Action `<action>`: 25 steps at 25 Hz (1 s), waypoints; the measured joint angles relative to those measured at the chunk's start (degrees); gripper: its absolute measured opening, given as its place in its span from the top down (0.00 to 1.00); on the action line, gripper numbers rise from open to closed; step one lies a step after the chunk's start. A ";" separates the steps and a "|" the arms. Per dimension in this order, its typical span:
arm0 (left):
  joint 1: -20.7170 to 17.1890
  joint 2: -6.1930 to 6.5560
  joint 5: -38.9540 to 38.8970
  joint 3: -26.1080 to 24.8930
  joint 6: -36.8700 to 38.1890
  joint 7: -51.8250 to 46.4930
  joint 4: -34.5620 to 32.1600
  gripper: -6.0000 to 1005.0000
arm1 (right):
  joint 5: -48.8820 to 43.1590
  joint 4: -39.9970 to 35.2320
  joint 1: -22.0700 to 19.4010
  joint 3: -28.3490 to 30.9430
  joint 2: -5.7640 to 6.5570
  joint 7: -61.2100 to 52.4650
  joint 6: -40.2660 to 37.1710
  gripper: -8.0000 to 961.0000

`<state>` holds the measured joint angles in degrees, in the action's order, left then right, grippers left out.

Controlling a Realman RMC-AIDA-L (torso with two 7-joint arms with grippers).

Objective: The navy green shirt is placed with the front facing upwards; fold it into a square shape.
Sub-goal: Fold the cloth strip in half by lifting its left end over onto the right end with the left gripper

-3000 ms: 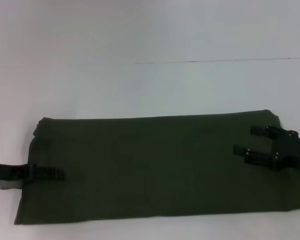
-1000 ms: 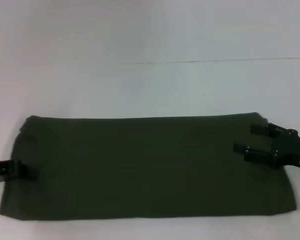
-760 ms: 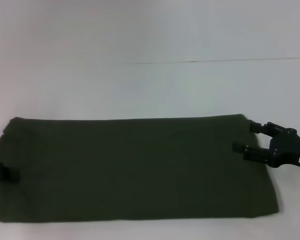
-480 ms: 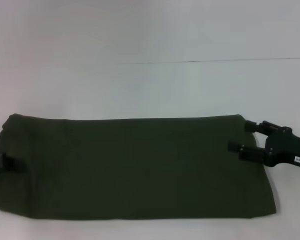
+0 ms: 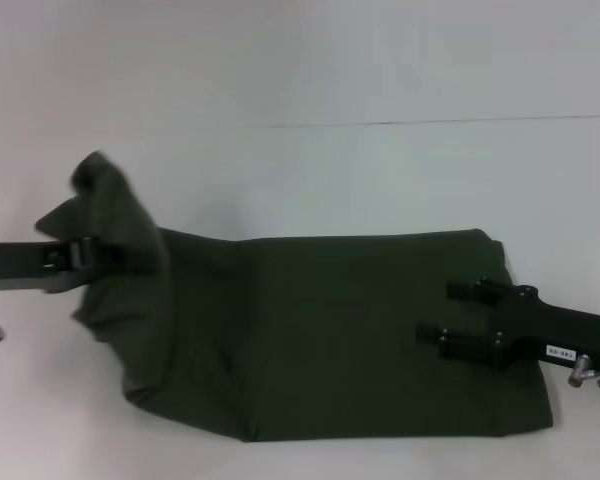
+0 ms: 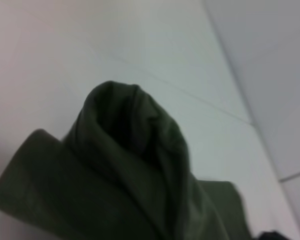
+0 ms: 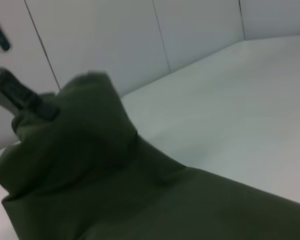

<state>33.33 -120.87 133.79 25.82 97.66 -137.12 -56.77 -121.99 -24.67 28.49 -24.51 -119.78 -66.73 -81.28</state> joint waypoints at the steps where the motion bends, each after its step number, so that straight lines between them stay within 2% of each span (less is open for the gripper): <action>1: 0.51 -0.43 -0.15 0.29 0.30 -0.02 -0.05 0.90 | 0.00 0.43 0.06 -0.03 -0.01 0.20 0.19 0.05; 6: 2.70 -2.45 -0.23 4.43 -0.50 -0.70 -0.09 0.89 | 0.14 1.85 0.08 -0.06 -0.01 1.46 0.64 0.05; 9: 4.06 -3.08 -0.28 7.31 -2.17 -1.20 0.55 0.89 | 0.15 2.29 0.04 -0.07 -0.02 1.48 1.16 0.05; 16: 5.78 -3.16 -2.35 17.05 -9.17 -4.28 3.70 0.89 | 0.52 2.24 -1.18 0.81 0.13 1.47 1.20 0.05; 22: 7.66 -3.43 -6.68 21.77 -13.11 -5.22 6.32 0.88 | 0.66 1.86 -3.05 2.75 0.48 1.76 1.01 0.05; 25: 8.52 -3.49 -10.15 25.68 -16.62 -5.26 9.23 0.88 | 0.74 1.81 -4.01 3.81 0.61 2.40 0.78 0.05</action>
<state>41.84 -124.36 123.65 51.50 81.04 -142.38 -47.54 -121.25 -22.86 24.48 -20.70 -119.17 -64.33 -80.50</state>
